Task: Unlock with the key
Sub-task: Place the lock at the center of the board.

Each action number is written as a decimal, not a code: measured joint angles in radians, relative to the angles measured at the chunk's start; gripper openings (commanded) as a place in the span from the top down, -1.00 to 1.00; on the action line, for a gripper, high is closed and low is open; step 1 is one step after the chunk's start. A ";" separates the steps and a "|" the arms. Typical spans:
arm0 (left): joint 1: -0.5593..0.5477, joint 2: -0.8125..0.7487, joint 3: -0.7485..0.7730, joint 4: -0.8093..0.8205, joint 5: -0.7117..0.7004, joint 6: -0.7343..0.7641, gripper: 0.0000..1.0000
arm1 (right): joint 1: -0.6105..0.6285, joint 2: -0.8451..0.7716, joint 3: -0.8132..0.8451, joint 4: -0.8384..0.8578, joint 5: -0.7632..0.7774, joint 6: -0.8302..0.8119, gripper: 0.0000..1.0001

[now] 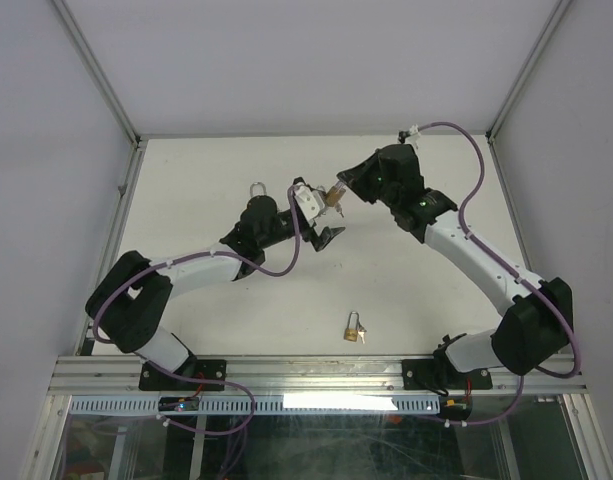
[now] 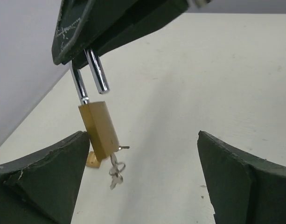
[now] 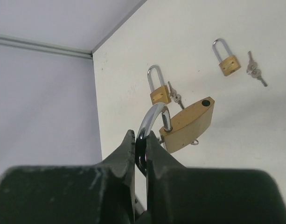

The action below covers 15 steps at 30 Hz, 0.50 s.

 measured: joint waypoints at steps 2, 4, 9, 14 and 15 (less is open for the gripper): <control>0.005 -0.043 -0.016 -0.022 0.051 -0.007 -0.98 | -0.043 0.000 -0.004 0.000 -0.017 -0.005 1.00; 0.004 -0.087 -0.029 -0.036 0.098 -0.022 -0.98 | -0.097 0.000 -0.008 0.002 -0.024 -0.014 1.00; 0.005 -0.152 -0.042 -0.084 0.142 -0.086 -0.98 | -0.258 0.035 -0.008 0.036 -0.070 -0.061 1.00; 0.018 -0.164 -0.049 -0.133 0.145 -0.111 -0.98 | -0.395 0.141 0.000 0.088 -0.139 -0.110 1.00; 0.018 -0.164 -0.049 -0.142 0.144 -0.111 -0.98 | -0.419 0.171 0.003 0.099 -0.159 -0.117 1.00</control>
